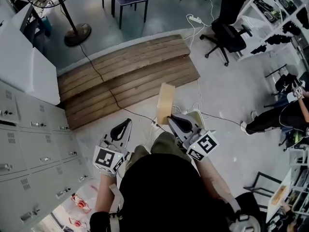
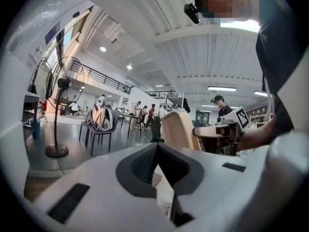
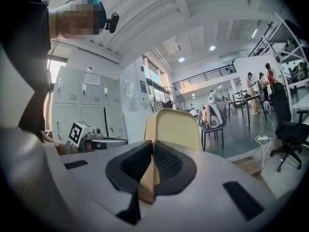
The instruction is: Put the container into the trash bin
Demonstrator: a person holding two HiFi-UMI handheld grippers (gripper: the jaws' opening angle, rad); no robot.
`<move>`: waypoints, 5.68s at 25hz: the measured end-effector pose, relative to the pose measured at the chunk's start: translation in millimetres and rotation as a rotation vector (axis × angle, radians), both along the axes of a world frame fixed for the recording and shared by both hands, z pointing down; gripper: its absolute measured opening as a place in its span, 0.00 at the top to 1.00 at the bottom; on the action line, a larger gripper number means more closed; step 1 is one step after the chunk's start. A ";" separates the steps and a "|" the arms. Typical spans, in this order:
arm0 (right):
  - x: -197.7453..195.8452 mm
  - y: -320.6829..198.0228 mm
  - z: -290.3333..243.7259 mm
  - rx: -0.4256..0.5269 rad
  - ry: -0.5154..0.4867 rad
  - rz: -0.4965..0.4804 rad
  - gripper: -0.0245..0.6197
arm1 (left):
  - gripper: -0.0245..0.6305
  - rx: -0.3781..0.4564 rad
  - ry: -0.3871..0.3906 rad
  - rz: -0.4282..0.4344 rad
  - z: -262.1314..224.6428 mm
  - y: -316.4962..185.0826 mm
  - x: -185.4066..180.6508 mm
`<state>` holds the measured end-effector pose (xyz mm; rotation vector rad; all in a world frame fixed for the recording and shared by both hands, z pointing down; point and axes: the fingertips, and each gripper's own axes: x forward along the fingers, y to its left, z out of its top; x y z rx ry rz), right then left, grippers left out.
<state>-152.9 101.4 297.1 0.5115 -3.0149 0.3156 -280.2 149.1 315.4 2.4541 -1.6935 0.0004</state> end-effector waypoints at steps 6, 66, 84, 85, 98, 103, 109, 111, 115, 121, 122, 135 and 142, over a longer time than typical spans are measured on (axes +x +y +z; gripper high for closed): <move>34.5 -11.4 4.2 -0.020 0.001 0.131 0.91 | 0.95 -0.010 0.007 0.133 4.8 -25.3 28.7; 352.5 -166.8 379.9 -0.735 0.452 0.320 0.92 | 0.95 -0.513 -0.013 0.184 145.7 -210.2 264.0; 358.5 -185.4 511.8 -1.006 0.619 0.271 0.92 | 0.95 -0.645 0.073 0.041 189.4 -223.9 260.9; 359.0 -185.0 518.8 -1.022 0.633 0.270 0.92 | 0.95 -0.649 0.083 0.036 192.2 -224.2 261.0; 361.2 -180.9 603.2 -1.158 0.718 0.283 0.92 | 0.95 -0.710 0.221 -0.028 237.1 -221.4 258.1; 359.8 -175.0 633.0 -1.189 0.751 0.288 0.92 | 0.95 -0.727 0.256 -0.052 255.6 -216.5 250.4; 359.8 -175.2 671.7 -1.213 0.767 0.306 0.92 | 0.95 -0.745 0.293 -0.079 281.3 -216.2 241.4; 359.5 -177.0 681.9 -1.222 0.764 0.317 0.92 | 0.95 -0.748 0.303 -0.083 289.7 -215.2 240.4; 361.1 -178.5 699.0 -1.232 0.781 0.336 0.92 | 0.95 -0.752 0.319 -0.087 302.9 -213.3 239.0; 364.4 -181.6 721.6 -1.224 0.805 0.328 0.92 | 0.95 -0.762 0.334 -0.087 322.4 -211.1 245.3; 364.8 -182.3 725.1 -1.221 0.811 0.325 0.92 | 0.95 -0.762 0.334 -0.085 325.0 -211.4 246.6; 375.4 -190.5 756.9 -1.220 0.818 0.375 0.92 | 0.95 -0.785 0.334 -0.081 342.0 -202.3 262.2; 379.5 -187.6 758.4 -1.248 0.809 0.416 0.92 | 0.95 -0.787 0.334 -0.065 340.3 -198.9 267.3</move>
